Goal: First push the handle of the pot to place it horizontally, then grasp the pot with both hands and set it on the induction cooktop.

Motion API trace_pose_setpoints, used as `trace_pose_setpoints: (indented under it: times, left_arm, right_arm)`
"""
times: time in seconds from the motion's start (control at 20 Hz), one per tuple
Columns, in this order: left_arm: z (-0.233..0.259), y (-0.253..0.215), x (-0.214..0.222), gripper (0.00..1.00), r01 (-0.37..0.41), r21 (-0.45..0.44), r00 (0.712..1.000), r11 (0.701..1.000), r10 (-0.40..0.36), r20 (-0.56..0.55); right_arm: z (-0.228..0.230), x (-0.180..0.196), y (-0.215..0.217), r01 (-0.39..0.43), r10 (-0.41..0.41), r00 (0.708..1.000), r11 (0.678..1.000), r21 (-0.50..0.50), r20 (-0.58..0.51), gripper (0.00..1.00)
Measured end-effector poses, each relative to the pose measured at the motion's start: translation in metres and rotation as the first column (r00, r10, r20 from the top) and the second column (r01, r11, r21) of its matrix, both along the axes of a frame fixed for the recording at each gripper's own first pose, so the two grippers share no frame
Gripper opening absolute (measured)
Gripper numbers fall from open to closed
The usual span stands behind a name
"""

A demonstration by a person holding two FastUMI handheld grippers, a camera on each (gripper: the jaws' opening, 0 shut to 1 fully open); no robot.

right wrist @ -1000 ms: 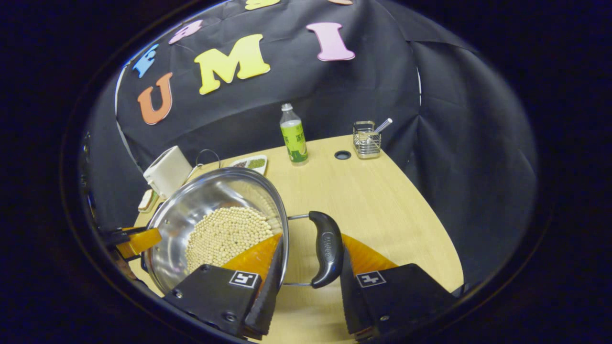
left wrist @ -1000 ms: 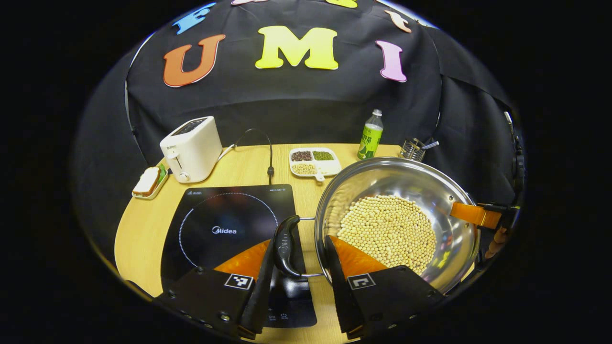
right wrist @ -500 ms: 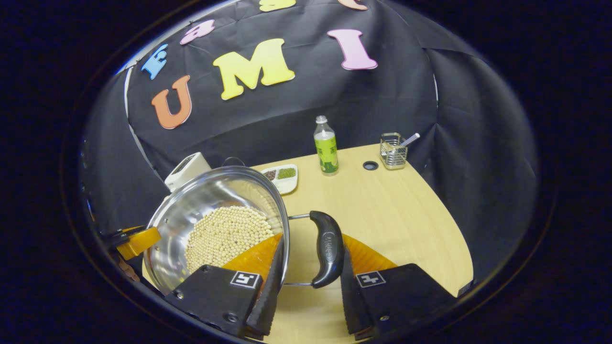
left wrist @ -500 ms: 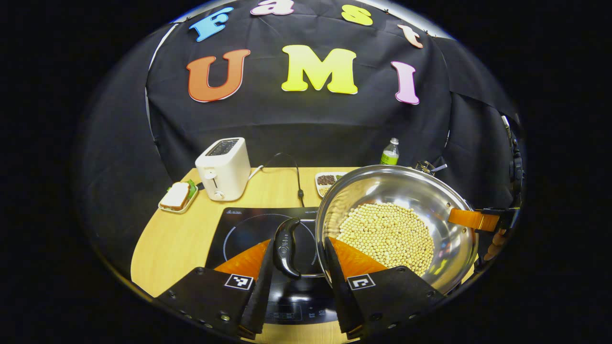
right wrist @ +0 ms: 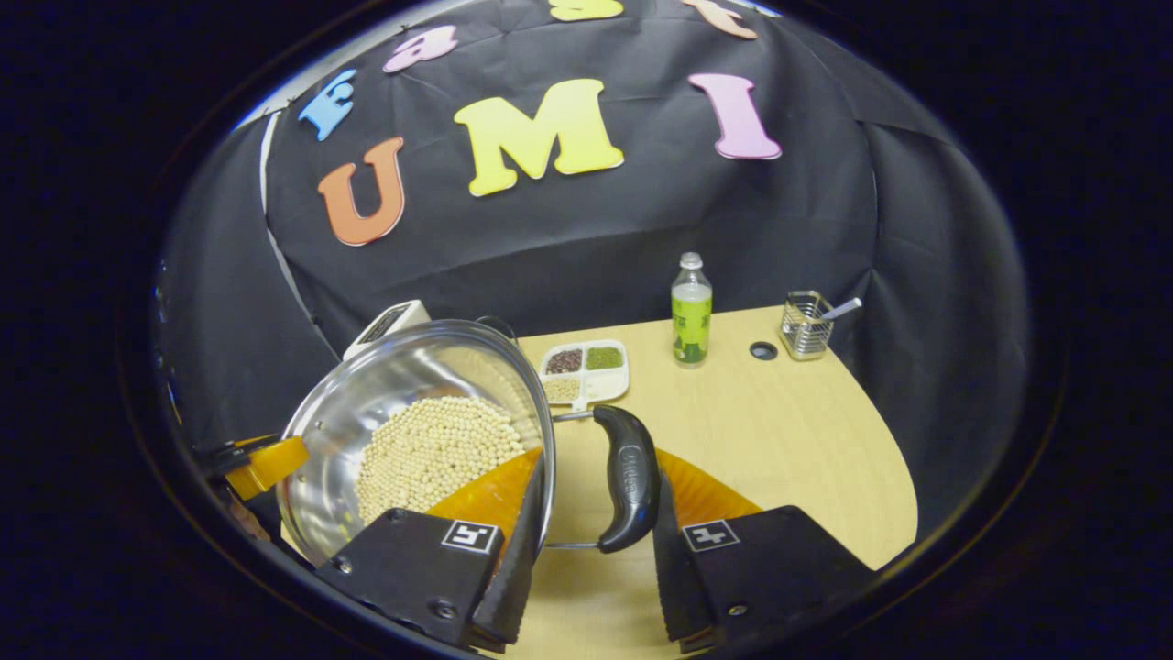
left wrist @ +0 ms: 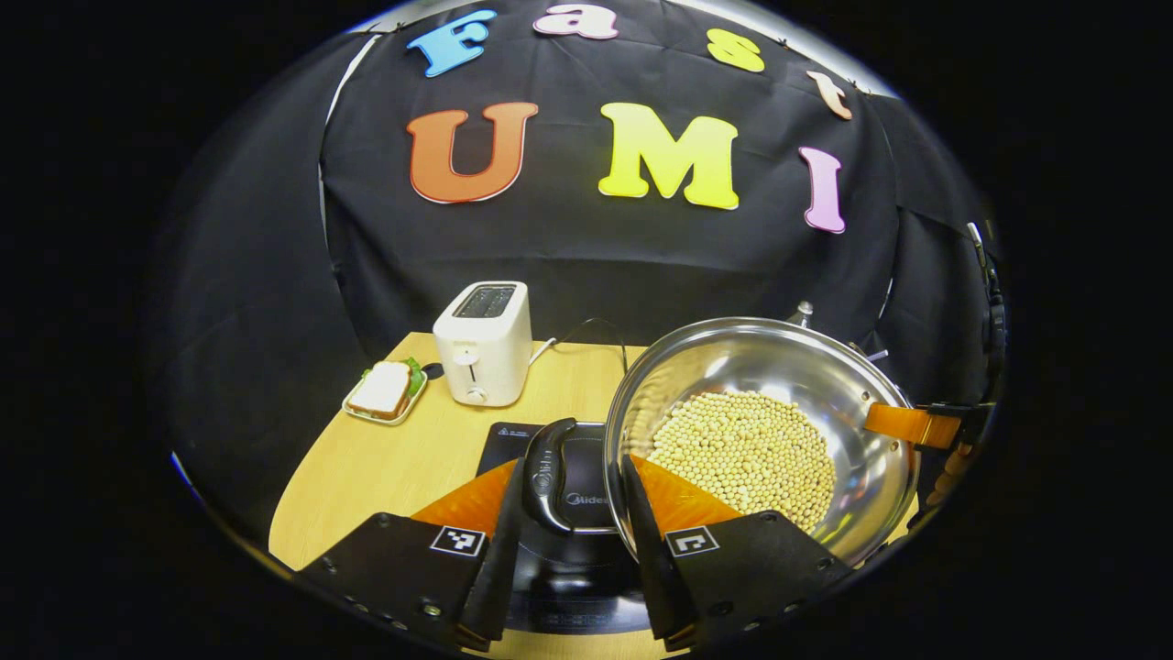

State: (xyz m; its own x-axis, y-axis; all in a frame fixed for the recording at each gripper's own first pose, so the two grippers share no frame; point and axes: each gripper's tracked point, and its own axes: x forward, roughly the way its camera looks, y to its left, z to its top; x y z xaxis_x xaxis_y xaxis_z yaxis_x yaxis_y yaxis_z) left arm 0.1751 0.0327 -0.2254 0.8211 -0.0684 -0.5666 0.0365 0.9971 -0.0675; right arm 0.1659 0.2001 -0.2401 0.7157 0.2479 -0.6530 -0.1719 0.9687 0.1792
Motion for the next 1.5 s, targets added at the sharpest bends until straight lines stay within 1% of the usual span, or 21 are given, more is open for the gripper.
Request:
trace_pose_setpoints:
  times: [0.1,0.15,0.2,0.45,0.6,0.65,0.75,0.9,1.15,1.25,1.35,1.4,1.45,1.5]
  left_arm:
    - [-0.003,0.014,0.005,0.57,-0.015,-0.001,1.0,1.0,0.015,-0.011]
    - [-0.005,0.02,0.008,0.57,-0.019,0.002,1.0,1.0,0.019,-0.017]
    - [-0.007,0.027,0.01,0.56,-0.023,0.005,0.999,1.0,0.023,-0.03]
    - [-0.015,0.059,0.02,0.57,-0.048,0.039,0.997,0.998,0.05,-0.052]
    - [-0.033,0.069,0.025,0.57,-0.057,0.046,0.995,0.997,0.06,-0.074]
    - [-0.04,0.073,0.028,0.57,-0.057,0.048,0.995,0.997,0.061,-0.083]
    - [-0.056,0.079,0.028,0.57,-0.065,0.046,0.992,0.997,0.07,-0.108]
    - [-0.081,0.087,0.034,0.57,-0.078,0.026,0.985,0.997,0.081,-0.151]
    - [-0.109,0.109,0.042,0.57,-0.098,0.043,0.979,0.994,0.105,-0.173]
    - [-0.116,0.111,0.043,0.57,-0.103,0.038,0.977,0.994,0.108,-0.185]
    - [-0.127,0.107,0.048,0.57,-0.091,0.034,0.976,0.995,0.096,-0.193]
    - [-0.119,0.103,0.057,0.57,-0.079,0.049,0.987,0.996,0.085,-0.138]
    - [-0.13,0.102,0.057,0.57,-0.074,0.055,0.983,0.996,0.082,-0.165]
    - [-0.123,0.102,0.054,0.57,-0.077,0.051,0.986,0.996,0.084,-0.146]
  right_arm:
    - [-0.004,0.004,0.014,-0.019,0.019,1.0,1.0,-0.004,-0.007,0.58]
    - [-0.007,0.007,0.021,-0.025,0.025,1.0,1.0,0.0,-0.019,0.6]
    - [-0.009,0.009,0.028,-0.031,0.031,0.999,1.0,0.005,-0.03,0.58]
    - [-0.03,0.016,0.06,-0.051,0.053,0.997,0.998,0.036,-0.06,0.59]
    - [-0.05,0.022,0.074,-0.051,0.056,0.993,0.997,0.052,-0.1,0.59]
    - [-0.057,0.024,0.077,-0.053,0.058,0.992,0.997,0.051,-0.108,0.57]
    - [-0.072,0.026,0.085,-0.058,0.063,0.99,0.997,0.041,-0.128,0.59]
    - [-0.09,0.03,0.095,-0.062,0.065,0.989,0.998,0.021,-0.136,0.57]
    - [-0.114,0.025,0.116,-0.072,0.071,0.988,0.997,-0.001,-0.136,0.58]
    - [-0.123,0.021,0.119,-0.064,0.063,0.988,0.998,-0.001,-0.144,0.58]
    - [-0.131,0.016,0.115,-0.06,0.057,0.986,0.998,-0.017,-0.155,0.57]
    - [-0.138,0.02,0.118,-0.049,0.049,0.987,0.999,0.004,-0.151,0.58]
    - [-0.135,0.017,0.118,-0.044,0.046,0.989,0.999,0.024,-0.141,0.58]
    - [-0.134,0.018,0.117,-0.044,0.047,0.99,0.999,0.029,-0.134,0.6]
